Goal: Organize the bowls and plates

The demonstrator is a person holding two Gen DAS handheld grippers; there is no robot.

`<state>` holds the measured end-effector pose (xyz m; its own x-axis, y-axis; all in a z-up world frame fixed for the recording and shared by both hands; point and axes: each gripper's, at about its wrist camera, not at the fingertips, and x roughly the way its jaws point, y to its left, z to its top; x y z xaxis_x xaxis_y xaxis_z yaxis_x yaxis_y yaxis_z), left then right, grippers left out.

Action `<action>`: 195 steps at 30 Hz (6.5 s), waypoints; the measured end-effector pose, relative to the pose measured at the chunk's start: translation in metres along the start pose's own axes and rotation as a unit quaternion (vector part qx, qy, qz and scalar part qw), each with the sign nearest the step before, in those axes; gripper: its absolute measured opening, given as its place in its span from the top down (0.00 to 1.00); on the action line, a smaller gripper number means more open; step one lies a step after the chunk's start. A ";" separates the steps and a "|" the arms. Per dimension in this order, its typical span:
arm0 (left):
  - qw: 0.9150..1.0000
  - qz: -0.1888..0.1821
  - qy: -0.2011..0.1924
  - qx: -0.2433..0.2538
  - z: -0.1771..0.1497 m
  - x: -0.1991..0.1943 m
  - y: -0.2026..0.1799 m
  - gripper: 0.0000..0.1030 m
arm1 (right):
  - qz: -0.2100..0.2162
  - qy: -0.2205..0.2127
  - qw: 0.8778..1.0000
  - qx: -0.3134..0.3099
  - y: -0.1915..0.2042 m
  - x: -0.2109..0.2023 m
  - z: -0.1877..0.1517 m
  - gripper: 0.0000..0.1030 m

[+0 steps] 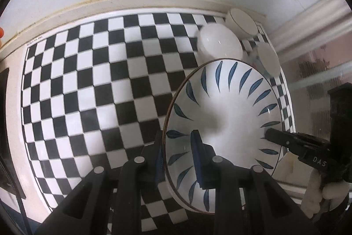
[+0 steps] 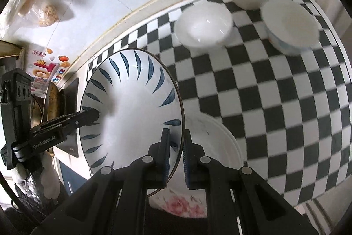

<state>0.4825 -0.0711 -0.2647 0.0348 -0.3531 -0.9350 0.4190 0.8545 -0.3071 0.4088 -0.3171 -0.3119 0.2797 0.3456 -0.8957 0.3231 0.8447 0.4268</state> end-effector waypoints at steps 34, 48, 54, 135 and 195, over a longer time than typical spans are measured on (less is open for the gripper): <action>0.991 0.052 0.123 0.012 -0.070 0.110 -0.036 0.78 | -0.047 0.076 0.996 0.029 -0.074 0.066 -0.062 0.89; 0.986 0.053 0.151 -0.039 -0.069 0.119 -0.036 0.77 | -0.054 0.083 0.993 0.061 -0.071 0.061 -0.052 0.86; 0.985 0.062 0.151 -0.050 -0.073 0.119 -0.032 0.77 | -0.041 0.093 0.993 0.061 -0.082 0.057 -0.049 0.86; 0.986 0.102 0.002 -0.135 0.102 0.073 -0.078 0.71 | -0.060 0.033 0.996 -0.053 -0.051 0.009 0.171 0.23; 0.991 0.064 0.115 0.016 -0.030 0.141 -0.235 0.83 | -0.098 0.105 0.990 -0.003 -0.187 -0.025 0.003 0.92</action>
<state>0.3614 -0.3102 -0.3295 -0.1170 -0.1436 -0.9827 0.4528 0.8730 -0.1815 0.3440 -0.4849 -0.3688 0.0172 0.2516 -0.9677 0.3464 0.9064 0.2418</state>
